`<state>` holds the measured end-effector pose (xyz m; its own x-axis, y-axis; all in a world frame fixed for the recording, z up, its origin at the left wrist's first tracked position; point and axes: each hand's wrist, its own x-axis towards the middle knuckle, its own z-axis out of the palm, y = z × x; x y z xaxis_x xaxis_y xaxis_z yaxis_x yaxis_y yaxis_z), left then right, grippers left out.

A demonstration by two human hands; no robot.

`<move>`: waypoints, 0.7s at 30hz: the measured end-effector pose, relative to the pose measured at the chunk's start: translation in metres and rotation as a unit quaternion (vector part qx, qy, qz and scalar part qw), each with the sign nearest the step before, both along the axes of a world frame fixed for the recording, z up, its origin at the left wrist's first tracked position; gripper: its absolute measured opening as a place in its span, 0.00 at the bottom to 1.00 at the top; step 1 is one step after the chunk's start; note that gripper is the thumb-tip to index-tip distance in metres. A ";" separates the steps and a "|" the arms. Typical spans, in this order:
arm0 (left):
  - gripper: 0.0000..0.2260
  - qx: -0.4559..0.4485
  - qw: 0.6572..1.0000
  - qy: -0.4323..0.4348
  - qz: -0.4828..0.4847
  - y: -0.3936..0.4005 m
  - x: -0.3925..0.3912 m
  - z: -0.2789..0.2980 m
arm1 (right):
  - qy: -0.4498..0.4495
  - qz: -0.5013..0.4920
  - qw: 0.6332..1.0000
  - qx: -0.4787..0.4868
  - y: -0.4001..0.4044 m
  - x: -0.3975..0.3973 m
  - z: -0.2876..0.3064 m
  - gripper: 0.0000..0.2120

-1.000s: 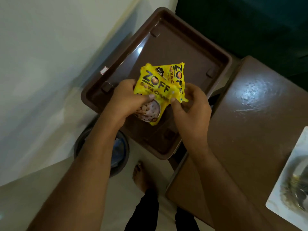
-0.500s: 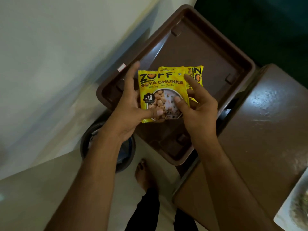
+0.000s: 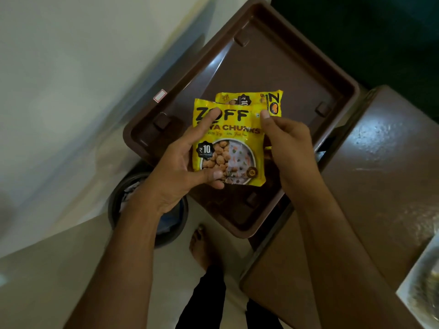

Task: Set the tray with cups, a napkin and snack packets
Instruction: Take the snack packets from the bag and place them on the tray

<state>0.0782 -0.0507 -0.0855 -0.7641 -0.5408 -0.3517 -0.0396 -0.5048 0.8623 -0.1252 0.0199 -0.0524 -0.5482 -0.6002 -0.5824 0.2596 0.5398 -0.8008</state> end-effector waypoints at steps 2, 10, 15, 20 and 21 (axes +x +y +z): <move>0.46 -0.003 1.000 -0.006 -0.015 0.001 -0.003 0.001 | -0.018 -0.034 0.999 -0.013 -0.006 0.004 -0.001 0.10; 0.47 -0.038 0.998 -0.058 0.003 -0.002 0.001 0.002 | 0.257 -0.033 0.964 0.061 -0.017 -0.005 -0.011 0.07; 0.46 -0.043 0.994 -0.101 0.018 0.002 0.010 -0.002 | 0.349 0.141 0.912 0.162 -0.027 -0.021 -0.021 0.31; 0.47 -0.059 0.989 -0.127 0.036 0.009 0.007 -0.001 | 0.196 0.045 0.969 0.146 -0.034 -0.030 -0.027 0.26; 0.47 -0.067 0.988 -0.134 0.042 0.010 0.006 -0.001 | 0.214 0.030 0.967 0.136 -0.033 -0.031 -0.026 0.22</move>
<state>0.0840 -0.0406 -0.0866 -0.6042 -0.6537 -0.4557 -0.2377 -0.3981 0.8860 -0.1566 -0.0127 -0.0786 -0.7427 -0.4956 -0.4503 -0.1033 0.7492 -0.6542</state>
